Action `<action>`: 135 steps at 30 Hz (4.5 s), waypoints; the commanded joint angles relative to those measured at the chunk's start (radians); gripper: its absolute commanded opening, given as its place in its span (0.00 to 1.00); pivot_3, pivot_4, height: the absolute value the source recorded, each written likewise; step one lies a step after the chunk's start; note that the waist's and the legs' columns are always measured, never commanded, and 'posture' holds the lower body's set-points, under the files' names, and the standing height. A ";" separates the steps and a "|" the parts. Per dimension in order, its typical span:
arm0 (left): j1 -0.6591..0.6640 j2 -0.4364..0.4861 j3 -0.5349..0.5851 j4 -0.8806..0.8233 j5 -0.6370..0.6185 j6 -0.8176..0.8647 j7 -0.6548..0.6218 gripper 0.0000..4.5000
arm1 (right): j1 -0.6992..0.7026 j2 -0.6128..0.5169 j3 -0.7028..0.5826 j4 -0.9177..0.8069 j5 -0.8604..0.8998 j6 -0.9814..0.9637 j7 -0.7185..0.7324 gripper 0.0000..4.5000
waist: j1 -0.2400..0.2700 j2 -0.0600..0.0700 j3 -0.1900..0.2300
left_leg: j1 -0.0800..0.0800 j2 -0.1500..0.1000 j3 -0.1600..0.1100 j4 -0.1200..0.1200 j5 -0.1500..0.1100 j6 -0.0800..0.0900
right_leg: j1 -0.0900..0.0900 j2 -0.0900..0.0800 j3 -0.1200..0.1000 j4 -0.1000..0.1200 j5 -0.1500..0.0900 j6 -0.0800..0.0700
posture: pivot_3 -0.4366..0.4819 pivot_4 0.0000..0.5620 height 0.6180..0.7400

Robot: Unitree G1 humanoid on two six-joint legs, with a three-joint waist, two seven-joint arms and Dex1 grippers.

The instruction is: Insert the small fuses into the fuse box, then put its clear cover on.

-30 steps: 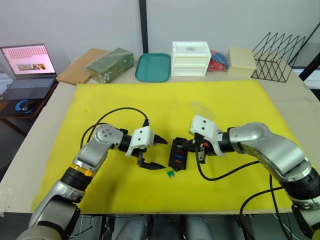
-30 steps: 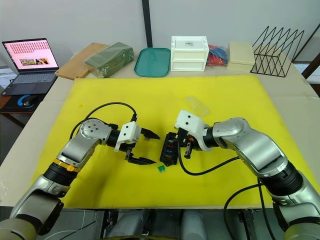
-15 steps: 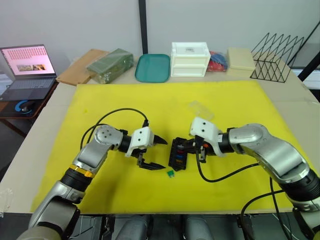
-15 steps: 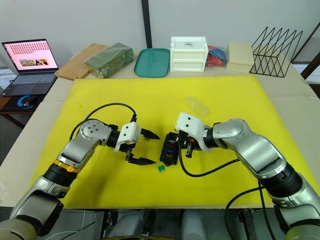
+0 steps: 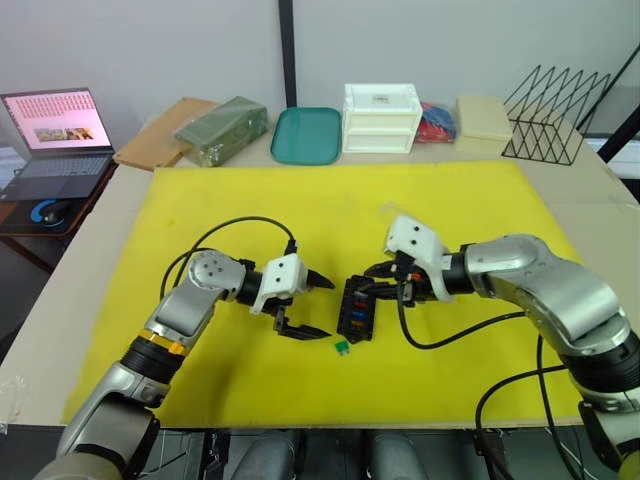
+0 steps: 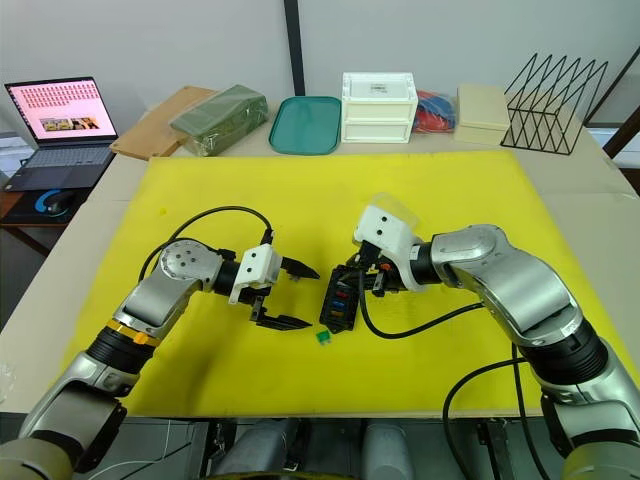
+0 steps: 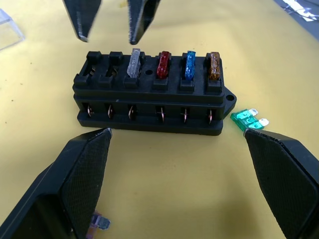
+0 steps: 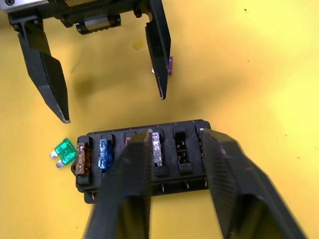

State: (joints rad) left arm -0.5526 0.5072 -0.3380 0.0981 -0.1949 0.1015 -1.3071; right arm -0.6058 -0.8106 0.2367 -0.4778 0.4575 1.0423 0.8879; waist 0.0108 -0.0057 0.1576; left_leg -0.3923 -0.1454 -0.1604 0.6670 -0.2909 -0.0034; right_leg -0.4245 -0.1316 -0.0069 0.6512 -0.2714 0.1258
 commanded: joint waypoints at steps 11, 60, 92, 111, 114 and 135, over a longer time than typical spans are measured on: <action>0.006 0.013 0.025 -0.020 -0.008 -0.004 0.010 1.00 | 0.039 -0.005 0.041 0.012 -0.045 -0.091 -0.001 0.01 | 0.000 0.000 0.000 | 0.000 0.000 0.000 0.000 0.000 0.000 | 0.000 0.000 0.000 0.000 0.000 0.000 | 0.48 0.27 1.00; 0.727 -0.070 0.467 -0.765 -0.170 0.372 0.766 1.00 | 0.949 0.330 -0.518 -0.548 -0.103 -0.317 -0.508 0.99 | 0.006 0.000 -0.001 | 0.003 0.000 0.000 -0.002 0.000 0.000 | 0.004 0.001 0.001 -0.001 0.000 0.000 | 0.48 0.27 1.00; -0.114 0.139 0.207 0.081 -0.553 1.112 0.191 1.00 | 0.373 -0.183 -0.389 -0.281 0.205 -0.221 -0.086 0.99 | 0.002 -0.001 0.000 | 0.002 0.001 0.000 0.000 -0.001 0.001 | 0.003 0.002 0.001 -0.002 0.000 0.000 | 0.48 0.27 1.00; -0.260 0.005 0.118 0.327 -0.418 1.083 0.140 1.00 | 0.296 -0.179 -0.329 -0.286 0.191 -0.205 -0.112 0.99 | 0.006 -0.001 0.000 | 0.001 0.000 -0.001 0.000 0.000 0.001 | 0.002 0.001 0.001 -0.001 0.000 0.001 | 0.48 0.27 1.00; -0.273 -0.023 0.117 0.363 -0.396 1.065 0.133 1.00 | 0.300 -0.183 -0.330 -0.293 0.188 -0.200 -0.115 0.99 | 0.011 -0.001 0.000 | 0.001 0.000 -0.001 0.001 0.000 0.001 | 0.002 0.001 0.001 -0.001 0.000 0.001 | 0.48 0.27 1.00; -0.239 -0.032 0.078 0.394 -0.286 0.989 0.085 0.01 | 0.297 -0.180 -0.313 -0.298 0.156 -0.201 -0.127 1.00 | 0.024 -0.001 0.000 | 0.001 -0.001 0.000 0.001 0.000 0.001 | 0.002 0.001 0.001 -0.001 0.001 0.001 | 0.48 0.27 1.00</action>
State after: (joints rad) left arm -0.8031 0.4669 -0.2467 0.4893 -0.4999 1.0987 -1.2203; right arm -0.2906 -0.9838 -0.0711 -0.7606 0.6207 0.8591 0.7616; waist 0.0343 -0.0069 0.1575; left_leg -0.3918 -0.1461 -0.1606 0.6683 -0.2913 -0.0027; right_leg -0.4229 -0.1309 -0.0061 0.6503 -0.2708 0.1272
